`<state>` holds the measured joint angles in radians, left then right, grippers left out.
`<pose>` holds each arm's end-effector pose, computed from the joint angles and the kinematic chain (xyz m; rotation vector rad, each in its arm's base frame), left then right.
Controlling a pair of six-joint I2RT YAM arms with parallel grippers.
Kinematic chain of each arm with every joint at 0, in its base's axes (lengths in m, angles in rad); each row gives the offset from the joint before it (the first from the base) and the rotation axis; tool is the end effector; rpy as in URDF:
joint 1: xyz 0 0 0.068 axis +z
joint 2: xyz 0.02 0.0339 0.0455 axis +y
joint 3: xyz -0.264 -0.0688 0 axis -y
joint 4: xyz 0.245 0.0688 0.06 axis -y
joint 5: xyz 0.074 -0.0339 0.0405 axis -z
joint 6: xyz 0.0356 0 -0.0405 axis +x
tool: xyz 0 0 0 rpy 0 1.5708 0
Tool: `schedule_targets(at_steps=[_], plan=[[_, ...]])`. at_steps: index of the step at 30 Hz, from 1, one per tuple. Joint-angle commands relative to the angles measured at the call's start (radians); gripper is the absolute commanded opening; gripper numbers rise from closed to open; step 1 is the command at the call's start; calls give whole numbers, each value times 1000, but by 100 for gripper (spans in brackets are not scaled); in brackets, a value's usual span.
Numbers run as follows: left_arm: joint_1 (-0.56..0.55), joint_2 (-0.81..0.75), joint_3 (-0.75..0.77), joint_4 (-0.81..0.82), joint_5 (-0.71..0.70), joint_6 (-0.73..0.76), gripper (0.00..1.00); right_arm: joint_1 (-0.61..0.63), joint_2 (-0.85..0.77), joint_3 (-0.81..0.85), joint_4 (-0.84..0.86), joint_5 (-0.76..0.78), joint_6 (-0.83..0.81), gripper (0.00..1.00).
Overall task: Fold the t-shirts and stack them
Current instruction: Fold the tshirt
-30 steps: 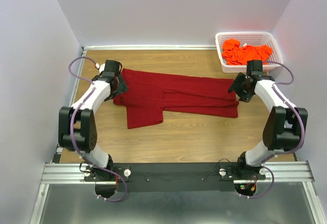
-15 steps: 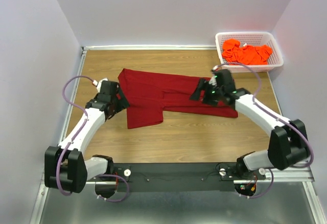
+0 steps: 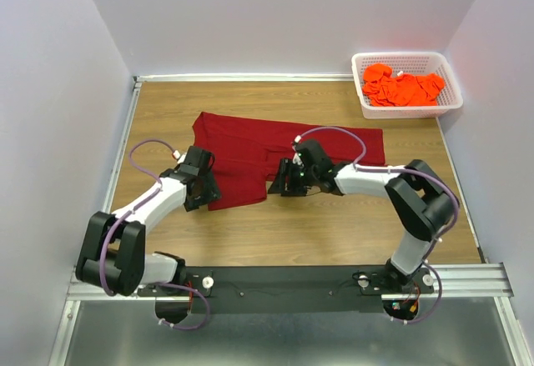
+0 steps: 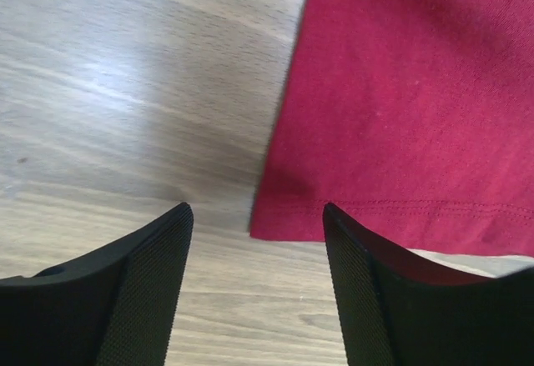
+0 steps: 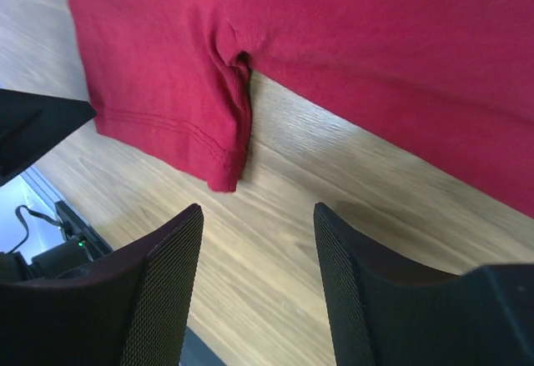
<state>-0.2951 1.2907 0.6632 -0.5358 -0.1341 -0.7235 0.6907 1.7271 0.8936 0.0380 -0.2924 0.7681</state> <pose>0.2156 -0.0606 0.1716 -0.6149 2.6492 -0.1145 0.2601 0.2283 0.1560 -0.0551 2.5797 0.9836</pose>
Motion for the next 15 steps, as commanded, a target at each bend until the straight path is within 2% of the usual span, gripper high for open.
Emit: schedule_targets(at_steps=[1,8,10,14,15], plan=[[-19,47,-8,45,-10,-11,69,43,74,45,92,9,40,62],[-55,122,-17,76,-2,-8,64,93,176,88,117,29,77,60],[-64,131,-16,80,-2,-7,61,102,192,90,118,45,94,56],[-82,159,-19,86,-2,-8,46,107,192,79,119,70,103,50],[-85,163,-17,88,-2,-8,42,107,189,76,119,75,102,45]])
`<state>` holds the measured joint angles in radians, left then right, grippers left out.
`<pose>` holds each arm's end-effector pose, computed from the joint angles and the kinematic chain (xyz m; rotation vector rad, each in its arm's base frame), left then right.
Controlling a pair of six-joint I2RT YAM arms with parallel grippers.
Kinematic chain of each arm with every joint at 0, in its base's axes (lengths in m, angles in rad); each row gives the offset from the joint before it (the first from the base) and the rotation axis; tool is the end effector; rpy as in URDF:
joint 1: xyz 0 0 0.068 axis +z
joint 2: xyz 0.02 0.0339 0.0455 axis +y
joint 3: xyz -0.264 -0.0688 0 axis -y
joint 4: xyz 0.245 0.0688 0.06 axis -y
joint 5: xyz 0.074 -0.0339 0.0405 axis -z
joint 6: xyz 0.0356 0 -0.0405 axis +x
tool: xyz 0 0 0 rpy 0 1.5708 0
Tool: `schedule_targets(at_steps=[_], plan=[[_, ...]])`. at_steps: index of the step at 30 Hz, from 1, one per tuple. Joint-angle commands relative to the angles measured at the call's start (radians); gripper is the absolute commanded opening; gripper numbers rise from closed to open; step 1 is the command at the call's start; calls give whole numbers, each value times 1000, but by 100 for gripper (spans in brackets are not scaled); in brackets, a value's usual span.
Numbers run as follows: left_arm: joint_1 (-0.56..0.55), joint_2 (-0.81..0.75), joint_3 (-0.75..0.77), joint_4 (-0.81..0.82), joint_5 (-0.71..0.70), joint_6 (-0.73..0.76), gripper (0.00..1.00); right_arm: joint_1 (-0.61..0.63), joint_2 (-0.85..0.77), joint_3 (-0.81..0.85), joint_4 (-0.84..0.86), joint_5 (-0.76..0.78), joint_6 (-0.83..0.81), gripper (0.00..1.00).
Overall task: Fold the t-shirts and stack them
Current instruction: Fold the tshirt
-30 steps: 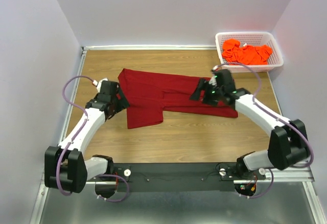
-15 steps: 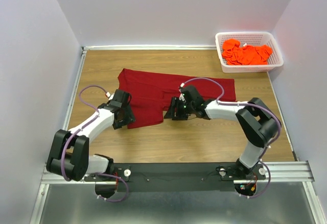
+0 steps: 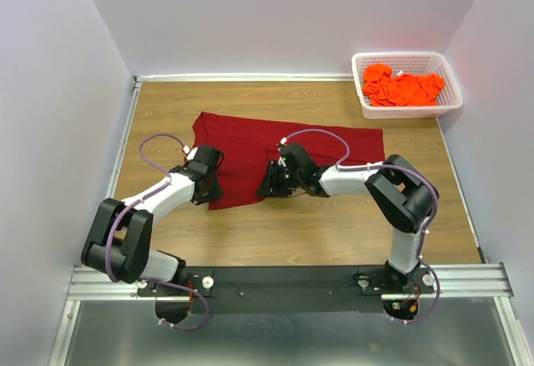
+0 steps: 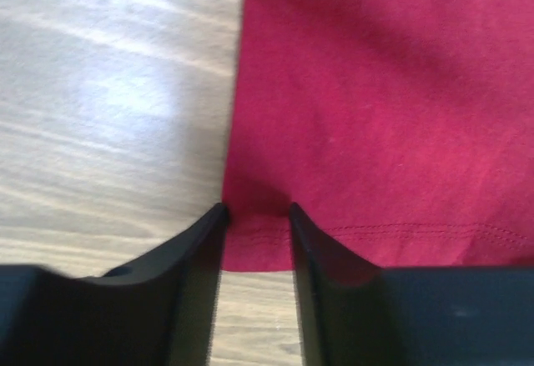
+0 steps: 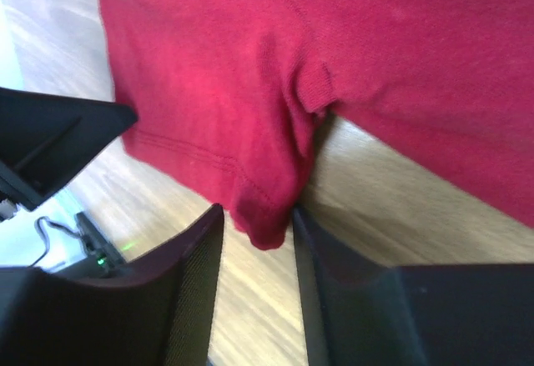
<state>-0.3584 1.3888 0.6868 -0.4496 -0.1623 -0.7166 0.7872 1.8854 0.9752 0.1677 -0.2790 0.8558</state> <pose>0.2291 -0.0797 0.1611 -0.5266 2.6466 -0.1054 0.2607 0.2755 0.1347 -0.0702 2.5682 1.0705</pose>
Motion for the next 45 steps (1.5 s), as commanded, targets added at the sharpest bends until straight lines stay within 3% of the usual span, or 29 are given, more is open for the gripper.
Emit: schedule_targets(at_steps=[1,7,12,18,30,45], plan=[[-25,70,-43,2,27,-15,37,10,24,-9,-11,64,12,41],[-33,47,-32,-9,9,-12,0,9,14,2,-22,61,6,16],[-31,24,32,-53,-48,5,0,9,-2,51,-56,60,-9,1],[-24,58,225,-98,-158,52,0,4,18,167,-126,61,-27,1],[9,349,650,-37,-161,158,0,-146,102,336,-165,17,-50,1],[16,513,773,92,-207,189,0,-241,195,439,-163,-2,-90,1]])
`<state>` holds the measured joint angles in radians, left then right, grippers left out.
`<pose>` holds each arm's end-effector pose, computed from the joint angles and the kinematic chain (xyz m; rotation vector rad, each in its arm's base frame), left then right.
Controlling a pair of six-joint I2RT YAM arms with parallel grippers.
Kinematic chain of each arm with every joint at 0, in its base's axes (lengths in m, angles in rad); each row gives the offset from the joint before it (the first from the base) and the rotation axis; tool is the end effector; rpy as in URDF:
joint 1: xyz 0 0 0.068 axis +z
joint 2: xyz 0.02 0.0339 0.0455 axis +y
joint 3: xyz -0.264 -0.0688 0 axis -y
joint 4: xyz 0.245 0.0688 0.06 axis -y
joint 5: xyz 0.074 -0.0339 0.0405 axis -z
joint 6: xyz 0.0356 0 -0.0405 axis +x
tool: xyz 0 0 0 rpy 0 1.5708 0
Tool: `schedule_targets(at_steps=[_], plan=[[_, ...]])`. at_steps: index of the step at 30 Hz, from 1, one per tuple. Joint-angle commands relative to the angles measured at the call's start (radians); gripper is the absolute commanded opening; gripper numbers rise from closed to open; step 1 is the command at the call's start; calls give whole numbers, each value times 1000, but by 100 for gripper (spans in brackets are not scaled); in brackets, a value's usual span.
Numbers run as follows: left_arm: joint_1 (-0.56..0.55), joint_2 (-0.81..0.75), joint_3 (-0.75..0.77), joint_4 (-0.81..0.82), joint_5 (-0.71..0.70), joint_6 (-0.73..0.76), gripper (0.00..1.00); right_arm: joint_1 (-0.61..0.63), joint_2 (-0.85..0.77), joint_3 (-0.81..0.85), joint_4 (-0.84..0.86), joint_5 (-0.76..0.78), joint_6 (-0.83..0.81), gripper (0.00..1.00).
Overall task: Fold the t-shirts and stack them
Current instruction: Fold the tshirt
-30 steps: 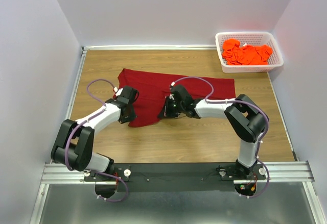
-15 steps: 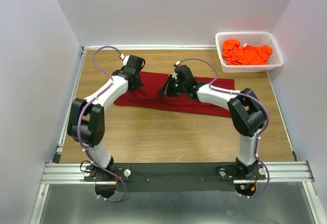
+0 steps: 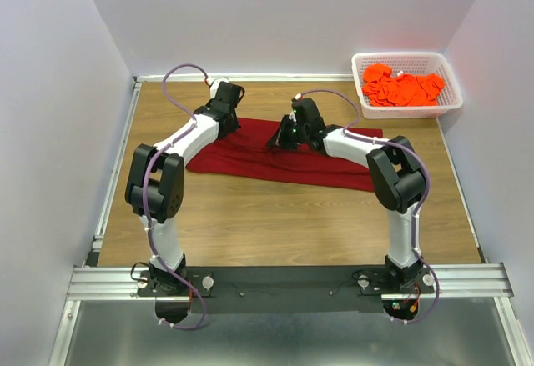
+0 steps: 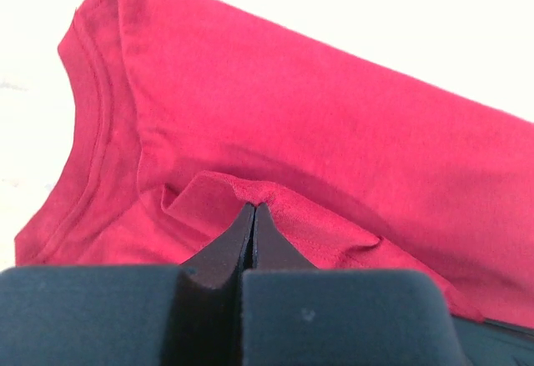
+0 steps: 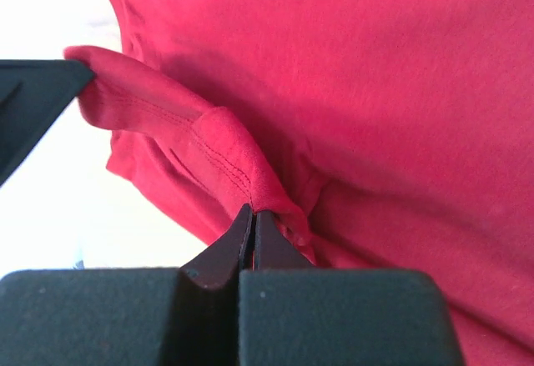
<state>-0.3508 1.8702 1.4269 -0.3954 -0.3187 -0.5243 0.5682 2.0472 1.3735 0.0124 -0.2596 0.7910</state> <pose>0.3954 -0.1328 0.2347 -0.3480 2.3296 -0.0396 0.3790 0.2528 0.1756 0.1149 2.4081 0.9836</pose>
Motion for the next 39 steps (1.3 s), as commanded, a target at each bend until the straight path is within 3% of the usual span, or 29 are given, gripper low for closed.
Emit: schedule_targets(at_steps=[1,23,39], plan=[[10,38,33,41,-54,-8,0,-27,37,42,-9,-20,-22,2],[38,72,29,133,-99,-65,0,-68,128,151,-9,-7,-101,5],[61,132,52,155,-40,-68,0,-83,195,208,-11,10,-159,10]])
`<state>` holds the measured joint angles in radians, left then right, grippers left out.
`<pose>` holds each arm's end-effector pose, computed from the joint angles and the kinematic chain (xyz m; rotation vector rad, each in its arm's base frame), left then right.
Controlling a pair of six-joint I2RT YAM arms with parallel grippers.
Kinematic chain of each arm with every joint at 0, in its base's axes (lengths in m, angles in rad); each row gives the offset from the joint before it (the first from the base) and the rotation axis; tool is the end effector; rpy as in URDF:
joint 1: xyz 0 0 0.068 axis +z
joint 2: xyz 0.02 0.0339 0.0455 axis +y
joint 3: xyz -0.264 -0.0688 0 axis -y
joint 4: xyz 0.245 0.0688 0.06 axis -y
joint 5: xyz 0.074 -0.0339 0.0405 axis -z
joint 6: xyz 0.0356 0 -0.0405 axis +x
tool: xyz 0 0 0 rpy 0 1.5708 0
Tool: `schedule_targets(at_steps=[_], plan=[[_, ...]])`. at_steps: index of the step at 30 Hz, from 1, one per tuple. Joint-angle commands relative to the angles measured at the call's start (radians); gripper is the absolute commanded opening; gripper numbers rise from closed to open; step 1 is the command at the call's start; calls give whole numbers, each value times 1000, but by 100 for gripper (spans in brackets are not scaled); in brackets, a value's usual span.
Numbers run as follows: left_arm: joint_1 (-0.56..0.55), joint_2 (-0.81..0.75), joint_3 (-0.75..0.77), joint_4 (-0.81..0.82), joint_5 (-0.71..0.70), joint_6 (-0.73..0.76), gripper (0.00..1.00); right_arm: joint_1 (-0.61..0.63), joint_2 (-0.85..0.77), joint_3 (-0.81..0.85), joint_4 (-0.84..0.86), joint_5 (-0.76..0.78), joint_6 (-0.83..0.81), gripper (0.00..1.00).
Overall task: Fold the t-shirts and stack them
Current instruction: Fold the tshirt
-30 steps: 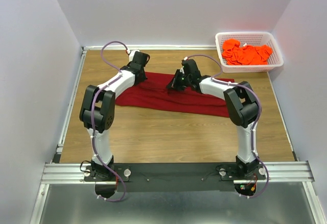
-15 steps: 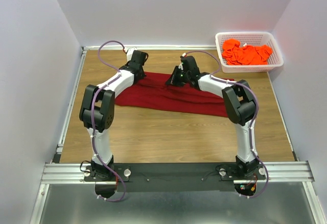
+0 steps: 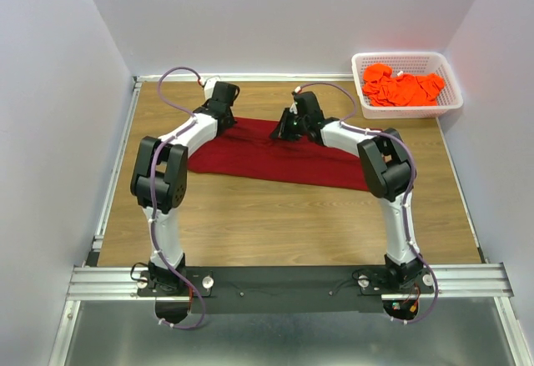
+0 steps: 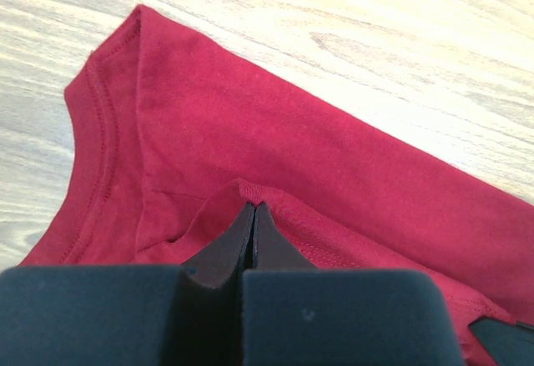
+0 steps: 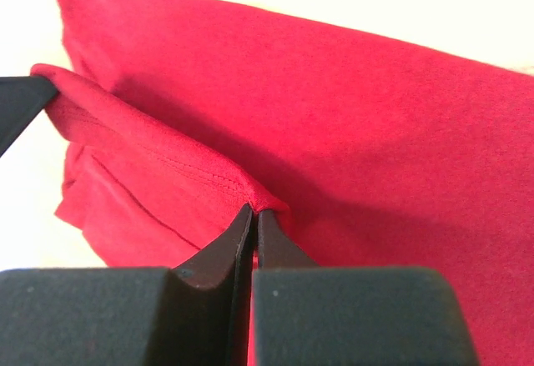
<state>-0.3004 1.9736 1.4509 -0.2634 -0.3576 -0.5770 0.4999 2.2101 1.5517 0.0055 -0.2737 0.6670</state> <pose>0.4255 -0.1188 0.2101 -0.4851 2.2437 -0.0278 0.4290 0.2452 0.1571 0.0369 2.3640 0.9132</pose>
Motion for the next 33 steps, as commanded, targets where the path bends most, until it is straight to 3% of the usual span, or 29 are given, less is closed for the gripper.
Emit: schedule_targets(at_steps=[1,15,16,18,19,22,26,29,33], plan=[[10,30,26,23,-1,-17,0,-17,37,33,-2,25,-35,10],[32,53,37,-14,31,-27,0,-26,56,51,-2,-21,-29,16],[32,53,34,-8,46,-23,0,-26,59,53,-2,-28,-26,22],[32,59,34,-4,54,-12,11,-26,62,54,-2,-27,-21,28],[32,60,39,0,57,-9,25,-26,60,54,-2,-27,-20,34],[37,45,40,13,71,2,52,-26,45,65,-2,-19,-29,50],[46,-19,43,15,74,2,76,-32,-13,73,-48,33,-56,64],[58,-125,26,-25,45,-18,80,-40,-103,32,-97,106,-107,75],[69,-258,-113,-79,2,-66,79,-72,-266,-111,-166,188,-161,78]])
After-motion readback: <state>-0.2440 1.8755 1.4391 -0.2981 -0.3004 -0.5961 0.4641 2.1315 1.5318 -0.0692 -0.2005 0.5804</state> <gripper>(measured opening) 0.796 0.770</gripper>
